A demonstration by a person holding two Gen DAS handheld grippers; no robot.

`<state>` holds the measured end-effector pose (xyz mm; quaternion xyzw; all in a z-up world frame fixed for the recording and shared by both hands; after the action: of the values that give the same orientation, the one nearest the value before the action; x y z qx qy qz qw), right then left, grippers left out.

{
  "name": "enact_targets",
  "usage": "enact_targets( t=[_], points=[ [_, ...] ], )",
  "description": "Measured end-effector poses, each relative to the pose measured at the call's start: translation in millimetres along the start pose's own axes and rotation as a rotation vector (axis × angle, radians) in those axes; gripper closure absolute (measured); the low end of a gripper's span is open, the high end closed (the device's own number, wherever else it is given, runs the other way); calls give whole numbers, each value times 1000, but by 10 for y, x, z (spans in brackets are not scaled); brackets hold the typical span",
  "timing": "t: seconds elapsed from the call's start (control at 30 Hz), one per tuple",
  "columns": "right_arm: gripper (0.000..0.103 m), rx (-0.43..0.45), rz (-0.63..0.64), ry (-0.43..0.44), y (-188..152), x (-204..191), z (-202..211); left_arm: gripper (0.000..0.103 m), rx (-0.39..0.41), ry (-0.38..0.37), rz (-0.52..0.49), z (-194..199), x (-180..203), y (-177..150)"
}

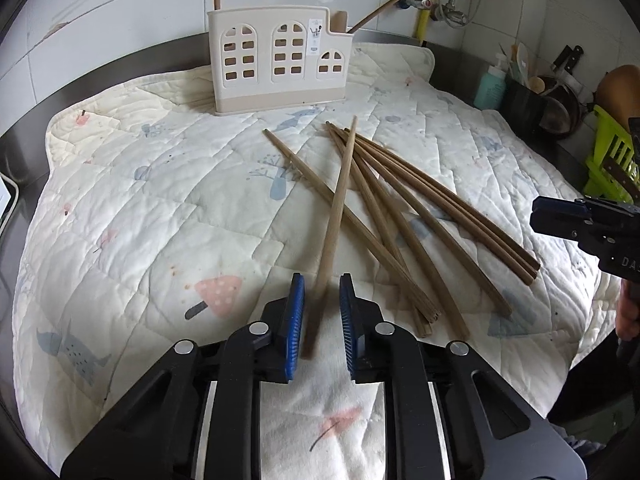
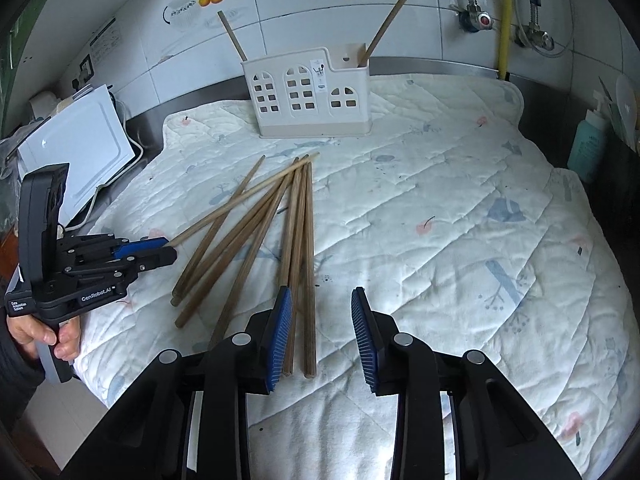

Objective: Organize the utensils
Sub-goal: 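Move both open tools back down to the chopstick pile, then close the left tool on a chopstick while the right tool grasps another chopstick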

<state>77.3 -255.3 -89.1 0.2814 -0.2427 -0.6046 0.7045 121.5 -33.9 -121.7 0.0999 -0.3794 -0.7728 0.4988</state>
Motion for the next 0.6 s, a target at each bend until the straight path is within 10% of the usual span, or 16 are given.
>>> enact_targets(
  t=[0.6],
  points=[
    [82, -19, -33, 18, -47, 8, -97, 98, -4, 15, -3, -66, 12, 57]
  ],
)
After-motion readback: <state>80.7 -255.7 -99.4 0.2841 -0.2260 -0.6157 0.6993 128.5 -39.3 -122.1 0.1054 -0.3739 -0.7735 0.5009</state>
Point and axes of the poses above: each gripper's, at about its wrist camera, not at the fingertips, and z roughly against the way its jaws point, x to its right, y to its top, the point moved 3 cm from there along -z, roughly the way its jaws point, and after that the axes turned 12 degrees about -y, right-handed, at the moved point
